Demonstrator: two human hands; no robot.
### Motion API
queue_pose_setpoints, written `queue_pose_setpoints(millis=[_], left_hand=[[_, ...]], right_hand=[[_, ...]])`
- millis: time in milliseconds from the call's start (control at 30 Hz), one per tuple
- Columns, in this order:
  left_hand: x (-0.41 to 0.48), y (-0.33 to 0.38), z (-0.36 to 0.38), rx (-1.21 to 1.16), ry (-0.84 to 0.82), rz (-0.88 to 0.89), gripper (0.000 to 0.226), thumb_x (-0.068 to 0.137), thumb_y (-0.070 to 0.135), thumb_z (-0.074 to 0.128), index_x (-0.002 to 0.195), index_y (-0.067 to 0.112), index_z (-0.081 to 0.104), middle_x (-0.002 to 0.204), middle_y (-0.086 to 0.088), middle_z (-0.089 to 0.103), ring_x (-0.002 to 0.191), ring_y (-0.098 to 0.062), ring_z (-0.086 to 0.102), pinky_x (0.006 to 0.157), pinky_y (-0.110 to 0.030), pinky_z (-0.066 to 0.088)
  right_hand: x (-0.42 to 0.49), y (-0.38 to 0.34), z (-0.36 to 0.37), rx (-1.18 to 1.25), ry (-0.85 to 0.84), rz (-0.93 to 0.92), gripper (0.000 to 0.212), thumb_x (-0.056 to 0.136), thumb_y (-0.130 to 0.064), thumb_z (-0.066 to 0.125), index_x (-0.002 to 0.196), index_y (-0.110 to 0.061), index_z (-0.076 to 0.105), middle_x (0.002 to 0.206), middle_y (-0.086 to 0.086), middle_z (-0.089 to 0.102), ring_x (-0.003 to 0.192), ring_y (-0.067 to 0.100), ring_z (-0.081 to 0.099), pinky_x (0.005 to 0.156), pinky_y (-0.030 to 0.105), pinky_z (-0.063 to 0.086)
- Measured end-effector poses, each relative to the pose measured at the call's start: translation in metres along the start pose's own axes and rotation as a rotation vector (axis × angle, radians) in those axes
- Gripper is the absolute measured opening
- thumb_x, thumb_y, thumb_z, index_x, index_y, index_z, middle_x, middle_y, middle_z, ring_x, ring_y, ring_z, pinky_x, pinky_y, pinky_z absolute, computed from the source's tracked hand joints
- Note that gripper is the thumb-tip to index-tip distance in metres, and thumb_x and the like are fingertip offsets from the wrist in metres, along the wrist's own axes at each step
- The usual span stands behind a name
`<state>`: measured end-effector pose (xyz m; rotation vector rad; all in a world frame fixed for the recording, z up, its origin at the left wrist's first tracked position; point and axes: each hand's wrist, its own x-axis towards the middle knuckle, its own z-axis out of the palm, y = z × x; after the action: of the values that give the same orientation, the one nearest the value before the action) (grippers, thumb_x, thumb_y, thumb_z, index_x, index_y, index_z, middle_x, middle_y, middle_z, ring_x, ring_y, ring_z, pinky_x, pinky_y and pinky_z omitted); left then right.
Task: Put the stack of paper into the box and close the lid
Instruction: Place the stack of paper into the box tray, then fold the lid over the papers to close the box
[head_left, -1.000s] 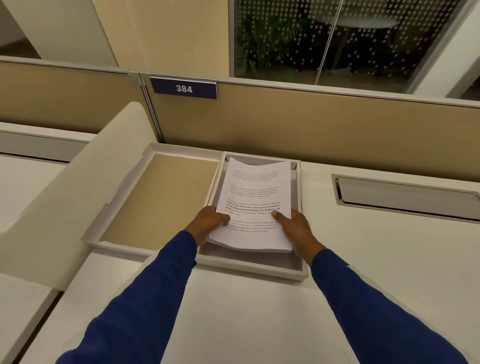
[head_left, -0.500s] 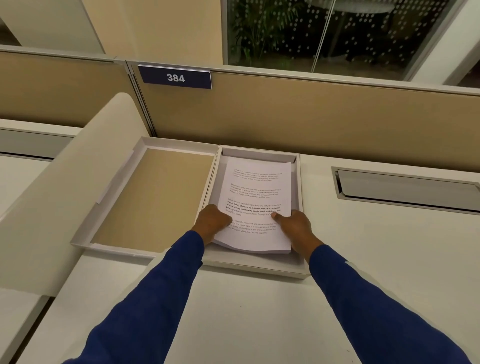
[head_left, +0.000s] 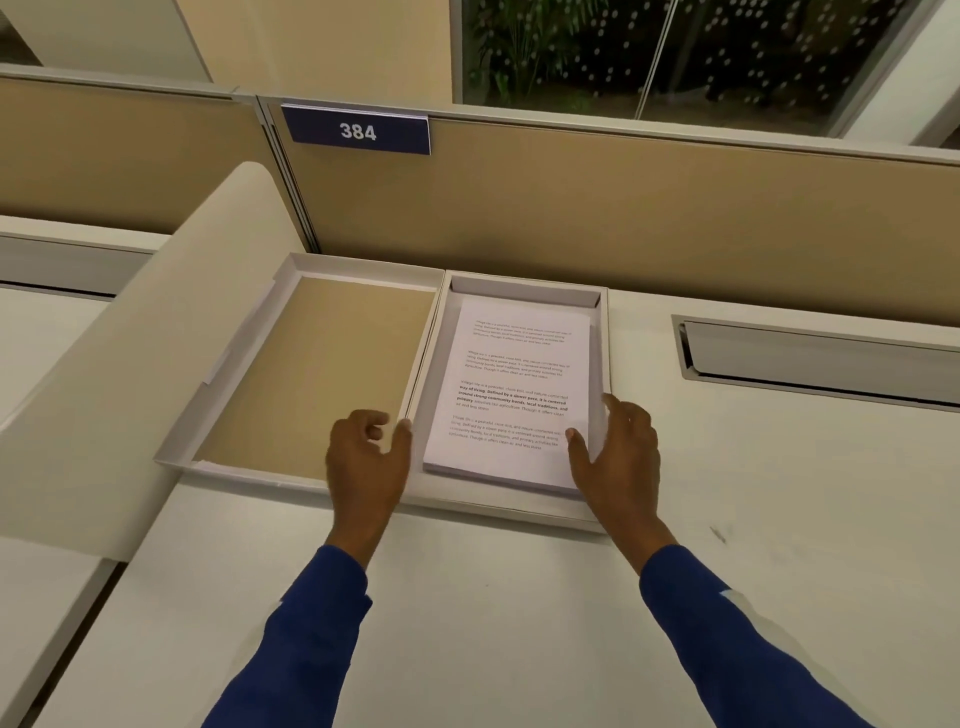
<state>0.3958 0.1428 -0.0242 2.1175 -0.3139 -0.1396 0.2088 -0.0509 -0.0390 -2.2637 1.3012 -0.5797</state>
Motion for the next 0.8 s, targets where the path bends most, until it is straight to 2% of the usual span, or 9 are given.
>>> queue_pose_setpoints(millis=[133, 233, 333, 433, 467, 567, 633, 700, 800], left_hand=[[-0.01, -0.029, -0.023, -0.024, 0.259, -0.119, 0.039, 0.091, 0.031, 0.074, 0.117, 0.006, 0.058, 0.118, -0.011, 0.053, 0.1, -0.027, 0.057, 0.079, -0.033, 0.049], [-0.006, -0.048, -0.034, -0.128, 0.352, -0.411, 0.054, 0.09, 0.036, 0.075, 0.127, 0.004, 0.051, 0.13, -0.016, 0.05, 0.102, -0.031, 0.057, 0.082, -0.037, 0.047], [0.002, -0.059, -0.042, -0.339, 0.32, -0.691, 0.056, 0.086, 0.043, 0.076, 0.119, 0.003, 0.056, 0.109, -0.011, 0.057, 0.092, -0.028, 0.056, 0.084, -0.041, 0.052], [0.01, -0.063, -0.05, -0.383, 0.229, -0.687, 0.027, 0.086, 0.028, 0.077, 0.093, 0.006, 0.063, 0.085, -0.011, 0.065, 0.081, -0.03, 0.063, 0.078, -0.042, 0.056], [0.012, -0.062, -0.052, -0.389, 0.225, -0.689, 0.021, 0.086, 0.02, 0.075, 0.097, 0.006, 0.063, 0.088, -0.01, 0.066, 0.082, -0.03, 0.064, 0.076, -0.04, 0.057], [0.018, -0.057, -0.054, -0.474, 0.267, -0.681, 0.034, 0.088, 0.007, 0.07, 0.117, 0.006, 0.053, 0.108, -0.011, 0.063, 0.085, -0.026, 0.064, 0.078, -0.038, 0.058], [0.017, -0.05, -0.055, -0.619, 0.304, -0.637, 0.041, 0.089, -0.001, 0.067, 0.127, 0.001, 0.051, 0.121, -0.014, 0.063, 0.095, -0.025, 0.067, 0.079, -0.033, 0.058], [0.011, -0.044, -0.056, -0.779, 0.322, -0.59, 0.049, 0.09, -0.006, 0.066, 0.136, 0.001, 0.051, 0.133, -0.017, 0.062, 0.111, -0.028, 0.068, 0.087, -0.034, 0.061], [0.001, -0.031, -0.057, -0.896, 0.306, -0.47, 0.054, 0.093, -0.004, 0.065, 0.142, 0.011, 0.049, 0.136, -0.009, 0.062, 0.117, -0.023, 0.066, 0.099, -0.038, 0.058]], right_hand=[[-0.01, 0.008, 0.007, -0.034, -0.063, 0.11, 0.078, 0.093, -0.041, 0.069, 0.155, -0.009, 0.033, 0.151, 0.016, 0.045, 0.133, 0.034, 0.049, 0.106, 0.049, 0.048], [-0.013, 0.015, 0.012, -0.055, -0.108, 0.176, 0.07, 0.097, -0.034, 0.063, 0.154, -0.008, 0.033, 0.146, 0.016, 0.05, 0.129, 0.035, 0.052, 0.104, 0.049, 0.049], [-0.011, 0.018, 0.014, -0.048, -0.132, 0.231, 0.061, 0.098, -0.024, 0.059, 0.152, -0.008, 0.035, 0.145, 0.016, 0.051, 0.128, 0.035, 0.053, 0.102, 0.048, 0.049], [-0.01, 0.019, 0.014, -0.052, -0.146, 0.247, 0.061, 0.097, -0.017, 0.064, 0.151, -0.01, 0.036, 0.143, 0.015, 0.051, 0.127, 0.035, 0.054, 0.101, 0.048, 0.05], [-0.011, 0.019, 0.014, -0.057, -0.149, 0.245, 0.063, 0.096, -0.016, 0.066, 0.151, -0.011, 0.036, 0.143, 0.015, 0.051, 0.127, 0.035, 0.054, 0.102, 0.048, 0.05], [-0.013, 0.02, 0.013, -0.058, -0.156, 0.237, 0.064, 0.095, -0.015, 0.067, 0.151, -0.011, 0.036, 0.143, 0.015, 0.052, 0.127, 0.035, 0.054, 0.102, 0.048, 0.05], [-0.015, 0.02, 0.012, -0.053, -0.157, 0.234, 0.064, 0.095, -0.014, 0.067, 0.151, -0.01, 0.037, 0.142, 0.015, 0.052, 0.127, 0.035, 0.054, 0.102, 0.048, 0.051], [-0.017, 0.021, 0.01, -0.044, -0.16, 0.237, 0.064, 0.095, -0.013, 0.067, 0.151, -0.01, 0.036, 0.142, 0.015, 0.052, 0.127, 0.035, 0.054, 0.102, 0.049, 0.051], [-0.023, 0.022, 0.009, -0.022, -0.17, 0.242, 0.064, 0.095, -0.011, 0.067, 0.151, -0.01, 0.036, 0.142, 0.015, 0.052, 0.127, 0.035, 0.053, 0.102, 0.05, 0.051]])
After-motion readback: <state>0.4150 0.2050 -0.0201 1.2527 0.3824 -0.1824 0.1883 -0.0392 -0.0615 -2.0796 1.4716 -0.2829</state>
